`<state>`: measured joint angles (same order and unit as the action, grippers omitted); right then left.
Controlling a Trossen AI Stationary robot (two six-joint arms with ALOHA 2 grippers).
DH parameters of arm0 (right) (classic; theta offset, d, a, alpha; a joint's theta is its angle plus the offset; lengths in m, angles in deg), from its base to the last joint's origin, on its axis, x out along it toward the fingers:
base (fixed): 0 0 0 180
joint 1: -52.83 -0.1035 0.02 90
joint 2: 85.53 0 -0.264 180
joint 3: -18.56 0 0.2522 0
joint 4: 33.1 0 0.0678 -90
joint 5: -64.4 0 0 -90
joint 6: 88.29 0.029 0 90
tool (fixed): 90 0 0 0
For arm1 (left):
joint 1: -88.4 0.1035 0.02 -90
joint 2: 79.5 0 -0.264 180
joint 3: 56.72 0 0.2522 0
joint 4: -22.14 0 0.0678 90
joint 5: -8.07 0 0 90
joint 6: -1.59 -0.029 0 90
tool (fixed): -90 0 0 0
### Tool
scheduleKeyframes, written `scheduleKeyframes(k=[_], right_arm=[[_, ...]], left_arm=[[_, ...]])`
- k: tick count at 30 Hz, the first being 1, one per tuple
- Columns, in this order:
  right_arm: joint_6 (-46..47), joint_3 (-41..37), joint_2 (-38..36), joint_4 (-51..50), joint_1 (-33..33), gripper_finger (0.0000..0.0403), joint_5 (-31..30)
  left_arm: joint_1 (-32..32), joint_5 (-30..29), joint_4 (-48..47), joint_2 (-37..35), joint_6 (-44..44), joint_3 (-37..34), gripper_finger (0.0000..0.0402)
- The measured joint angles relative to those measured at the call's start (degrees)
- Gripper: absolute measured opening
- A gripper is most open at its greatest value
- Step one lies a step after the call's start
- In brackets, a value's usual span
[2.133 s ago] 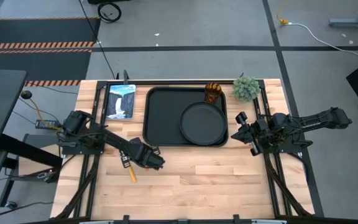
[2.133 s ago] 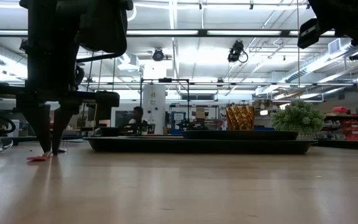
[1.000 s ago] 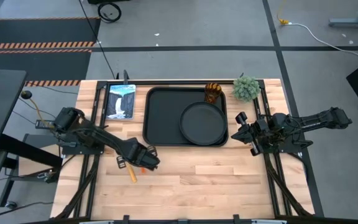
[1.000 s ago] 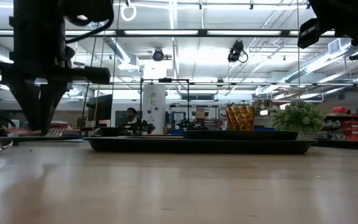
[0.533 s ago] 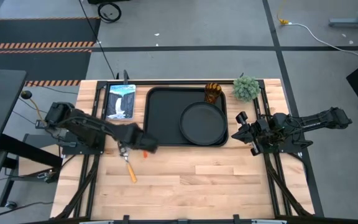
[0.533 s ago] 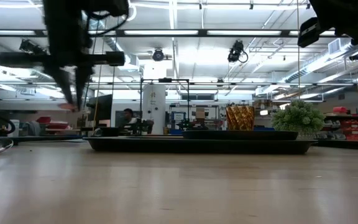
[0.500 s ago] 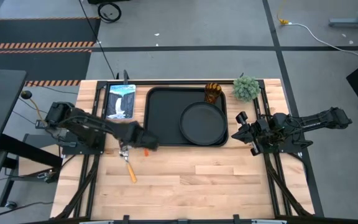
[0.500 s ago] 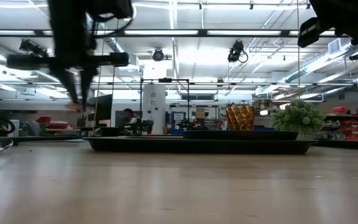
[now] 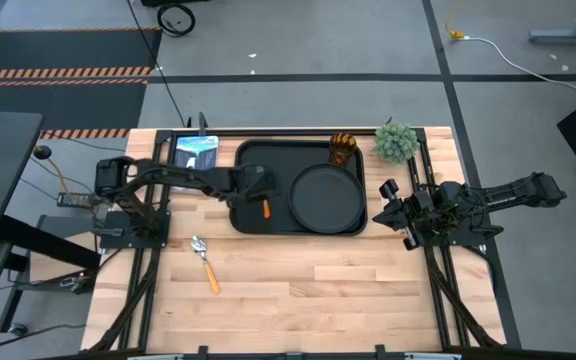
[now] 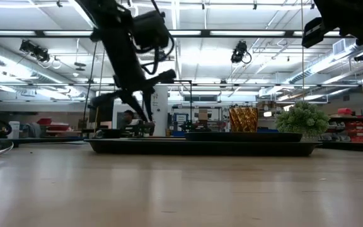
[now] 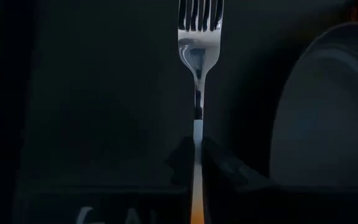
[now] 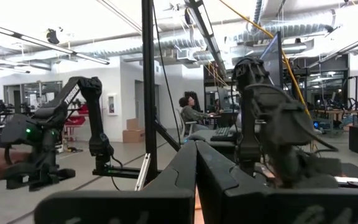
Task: Pick and place plate/cup/fork/spoon on tray
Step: Put the orange fork to the left of the black plate on the black serving tray
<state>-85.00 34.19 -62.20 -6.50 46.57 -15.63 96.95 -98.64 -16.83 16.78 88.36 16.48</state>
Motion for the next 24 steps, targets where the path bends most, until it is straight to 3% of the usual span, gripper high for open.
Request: scheduleKeyframes(k=[4,9,17,24], right_arm=[[-0.02,0.00,0.00,0.01,0.00,0.0009,0.00],[-0.46,0.00,0.01,-0.09,0.00,0.0009,0.00],[-0.28,0.00,0.01,-0.15,0.00,0.0009,0.01],[-0.27,0.00,0.00,-0.20,0.00,0.0009,0.03]], left_arm=[[2.47,1.57,5.68,2.69,-3.95,0.17,0.0025],[4.01,2.87,5.19,7.05,-8.28,4.68,0.0025],[5.20,5.33,-4.10,13.42,-13.22,13.68,0.0025],[4.41,7.03,-6.97,14.54,-12.83,14.10,0.0025]])
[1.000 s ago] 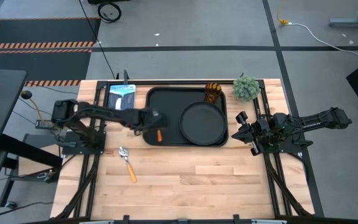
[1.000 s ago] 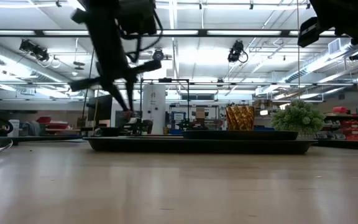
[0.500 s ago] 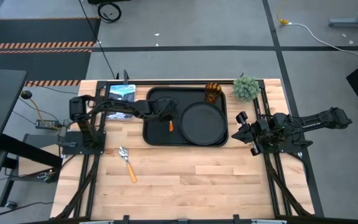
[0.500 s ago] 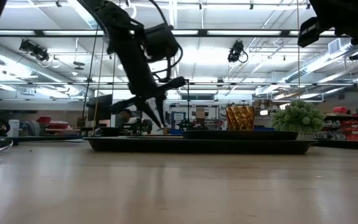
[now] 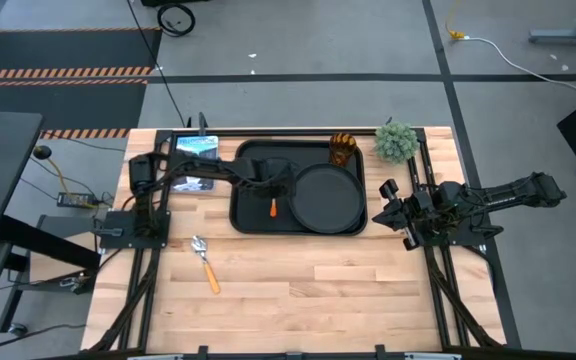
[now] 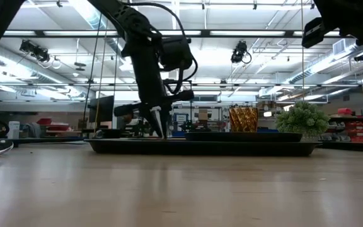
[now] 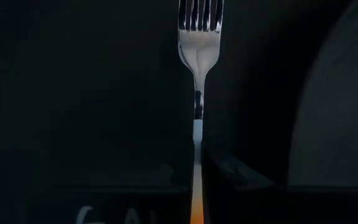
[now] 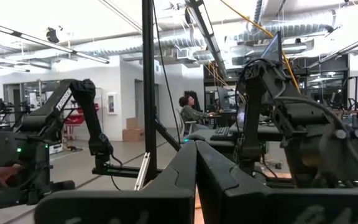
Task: Pick and place plate/cup/fork/spoon on tray
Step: Put the orange fork to the left of the black plate on the black serving tray, then put the yellow spoon to the left of the orange fork on the black serving tray
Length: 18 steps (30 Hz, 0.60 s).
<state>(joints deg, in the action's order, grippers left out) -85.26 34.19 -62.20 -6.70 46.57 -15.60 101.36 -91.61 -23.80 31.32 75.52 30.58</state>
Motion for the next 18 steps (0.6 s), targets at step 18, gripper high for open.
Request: scheduleKeyframes(k=[18], right_arm=[[-0.08,0.00,0.00,-0.02,0.02,0.0009,-0.51]], left_arm=[[-1.31,-0.77,-0.76,0.59,-3.24,0.02,0.0094]])
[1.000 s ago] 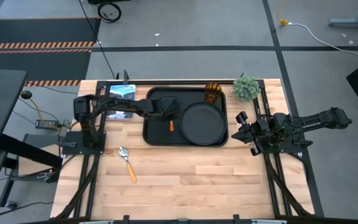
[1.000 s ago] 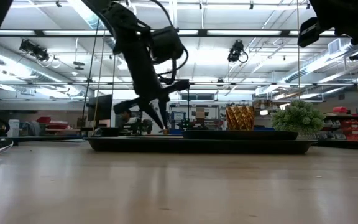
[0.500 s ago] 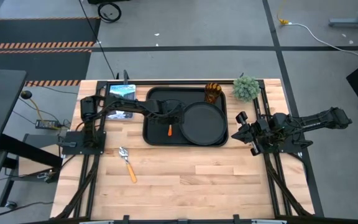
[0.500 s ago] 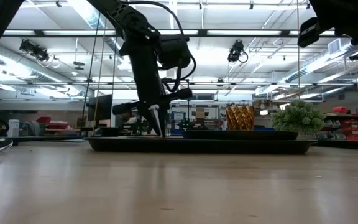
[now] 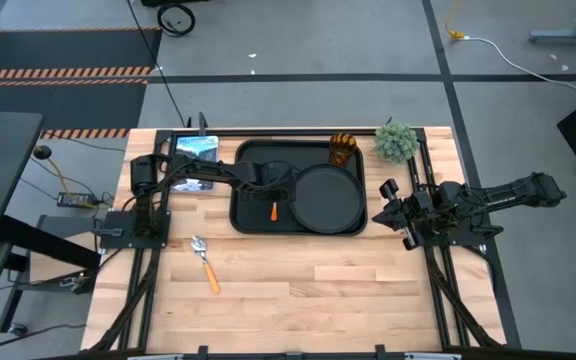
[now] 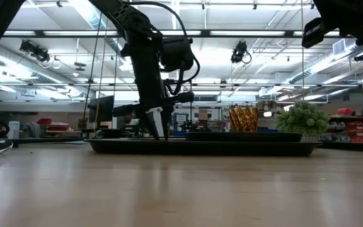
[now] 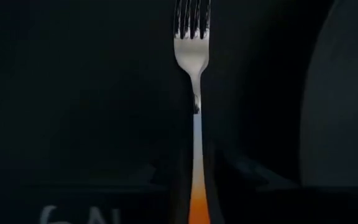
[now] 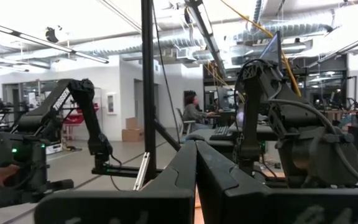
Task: Pick and place plate/cup/fork/spoon on tray
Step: Put the yellow spoon to the left of the orange fork on the black serving tray
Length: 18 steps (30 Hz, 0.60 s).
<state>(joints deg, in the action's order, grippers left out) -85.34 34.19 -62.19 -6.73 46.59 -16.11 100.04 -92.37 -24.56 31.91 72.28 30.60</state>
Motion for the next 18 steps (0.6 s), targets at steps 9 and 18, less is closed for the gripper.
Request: scheduleKeyframes(k=[9,18], right_arm=[[-4.95,0.00,-0.02,1.50,1.12,0.0009,-13.70],[-6.56,0.00,-0.11,2.85,4.53,0.0009,-18.98]], left_arm=[[-2.12,-6.49,0.13,-0.60,-13.24,0.00,0.0094],[-13.17,-10.07,-4.04,-5.69,-15.58,-0.02,0.0080]])
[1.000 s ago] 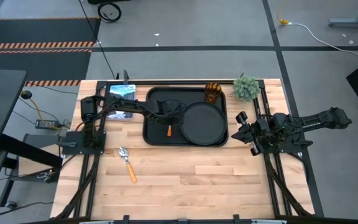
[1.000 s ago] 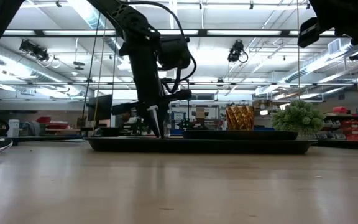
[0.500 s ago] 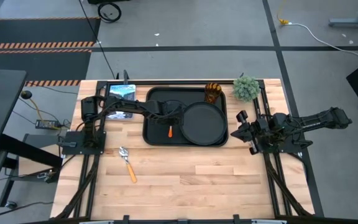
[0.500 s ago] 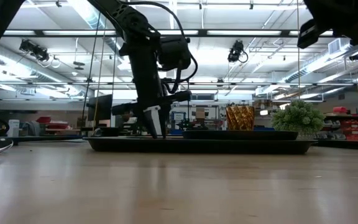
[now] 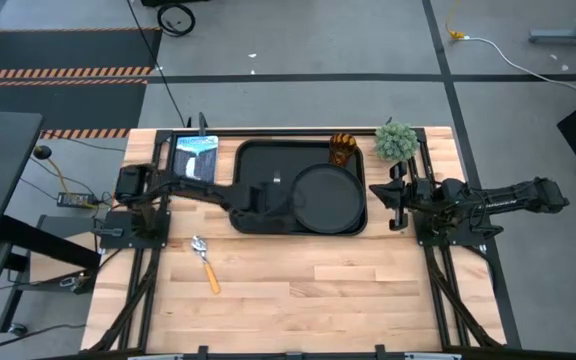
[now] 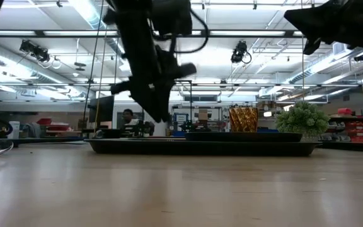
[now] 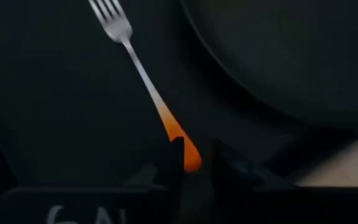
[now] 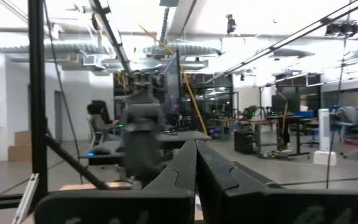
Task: Pick and place plate/cup/fork/spoon on tray
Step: Put the yellow spoon to the left of the orange fork on the black serving tray
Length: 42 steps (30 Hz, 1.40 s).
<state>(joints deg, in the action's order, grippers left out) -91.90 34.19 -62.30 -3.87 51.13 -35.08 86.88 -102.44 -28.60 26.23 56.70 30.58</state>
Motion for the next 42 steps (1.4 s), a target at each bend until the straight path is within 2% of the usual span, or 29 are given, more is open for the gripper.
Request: scheduleKeyframes(k=[3,13,16,22,25,31,34,37,42], right_arm=[[0.00,0.00,-0.01,0.09,0.80,0.0009,0.01],[-0.66,0.00,0.26,-0.16,3.96,0.0009,0.22],[-0.14,0.00,0.40,-0.24,5.13,0.0009,-0.05],[3.05,0.00,0.41,-0.18,7.95,0.0009,-4.22],[4.04,0.00,0.41,-0.16,9.33,0.0009,-4.35],[4.98,0.00,0.42,-0.18,10.44,0.0009,-2.20],[4.70,0.00,0.56,-0.24,10.67,0.0009,-0.86],[3.44,0.00,0.56,-0.22,10.68,0.0009,-0.69],[2.63,0.00,0.56,-0.58,10.70,0.0009,0.68]], left_arm=[[-4.38,-0.26,-2.09,-1.02,3.58,0.04,0.0080],[-17.18,0.52,-20.54,-2.36,21.07,0.02,0.0079],[-20.81,1.44,-23.39,-2.38,26.95,0.00,0.0079],[-26.76,1.54,-26.00,-2.38,36.85,0.00,0.0079],[-29.12,1.25,-26.24,-2.38,40.74,0.00,0.0079],[-33.93,1.29,-28.14,-2.38,48.50,0.01,0.0079],[-36.00,3.28,-27.65,-2.38,51.90,0.00,0.0079],[-37.87,5.43,-27.76,-2.38,58.99,0.01,0.0079],[-42.68,2.93,-29.30,-2.36,71.68,0.01,0.0079]])
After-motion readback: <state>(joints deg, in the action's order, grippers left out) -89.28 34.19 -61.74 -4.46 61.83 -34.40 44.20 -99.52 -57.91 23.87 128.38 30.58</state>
